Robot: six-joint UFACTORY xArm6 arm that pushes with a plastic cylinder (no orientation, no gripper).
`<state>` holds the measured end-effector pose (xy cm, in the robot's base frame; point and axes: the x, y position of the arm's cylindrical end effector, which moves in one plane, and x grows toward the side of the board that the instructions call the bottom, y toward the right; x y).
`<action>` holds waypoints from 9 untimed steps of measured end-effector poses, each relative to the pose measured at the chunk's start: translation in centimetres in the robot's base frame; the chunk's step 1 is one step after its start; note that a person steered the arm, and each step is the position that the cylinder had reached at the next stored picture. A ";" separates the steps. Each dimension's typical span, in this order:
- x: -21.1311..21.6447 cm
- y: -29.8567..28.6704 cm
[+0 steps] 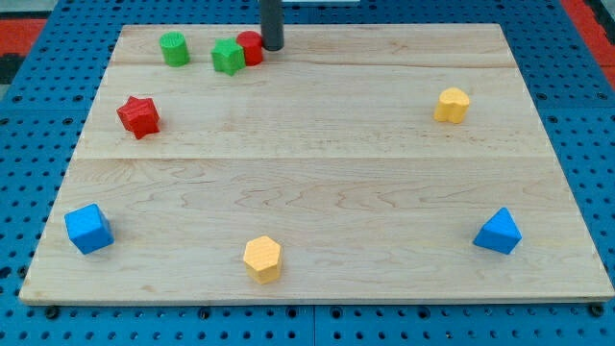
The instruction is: Push the red star towards top left
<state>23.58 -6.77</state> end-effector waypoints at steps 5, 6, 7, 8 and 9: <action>16.1 -9.9; 18.1 -9.7; 22.0 -10.4; 19.7 -13.5; 15.3 -13.8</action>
<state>38.93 -20.58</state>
